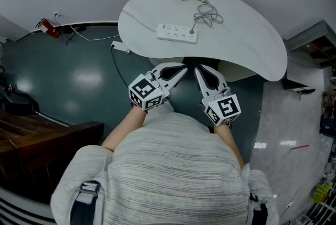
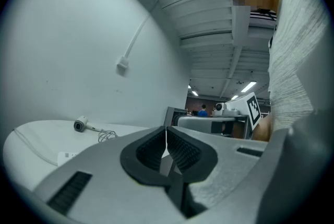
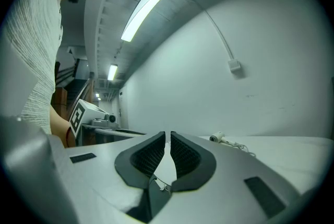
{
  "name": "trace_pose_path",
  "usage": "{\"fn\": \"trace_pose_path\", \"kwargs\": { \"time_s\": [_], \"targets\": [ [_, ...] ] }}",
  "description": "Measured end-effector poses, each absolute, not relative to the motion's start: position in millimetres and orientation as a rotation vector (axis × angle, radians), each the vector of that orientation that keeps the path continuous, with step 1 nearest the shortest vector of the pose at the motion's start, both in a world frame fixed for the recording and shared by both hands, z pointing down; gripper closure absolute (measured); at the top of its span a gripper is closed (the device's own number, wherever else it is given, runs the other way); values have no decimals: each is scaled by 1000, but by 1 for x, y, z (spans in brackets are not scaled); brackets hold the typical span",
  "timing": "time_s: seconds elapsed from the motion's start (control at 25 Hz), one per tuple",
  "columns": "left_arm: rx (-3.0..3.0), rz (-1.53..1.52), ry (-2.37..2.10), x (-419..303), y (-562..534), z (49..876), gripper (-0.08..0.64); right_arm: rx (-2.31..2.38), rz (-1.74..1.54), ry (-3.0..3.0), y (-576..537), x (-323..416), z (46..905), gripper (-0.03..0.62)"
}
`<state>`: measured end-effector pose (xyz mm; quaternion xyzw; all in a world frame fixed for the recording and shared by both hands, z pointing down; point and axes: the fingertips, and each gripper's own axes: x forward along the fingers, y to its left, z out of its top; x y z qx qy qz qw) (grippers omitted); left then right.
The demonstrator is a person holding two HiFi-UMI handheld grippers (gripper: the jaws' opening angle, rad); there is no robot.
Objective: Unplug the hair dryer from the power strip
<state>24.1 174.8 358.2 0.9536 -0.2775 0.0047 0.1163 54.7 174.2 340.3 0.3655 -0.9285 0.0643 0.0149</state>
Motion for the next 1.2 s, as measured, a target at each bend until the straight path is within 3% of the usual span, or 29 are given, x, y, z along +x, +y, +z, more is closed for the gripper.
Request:
{"fn": "trace_pose_path", "kwargs": {
  "time_s": [0.84,1.2],
  "targets": [
    [2952,477,-524,3,10,427,551,1089,343,-2658,12,28,423,563],
    [2929,642,-444,12,-19,464,469,1049,406,-2598,-20,33,450,561]
  ]
}}
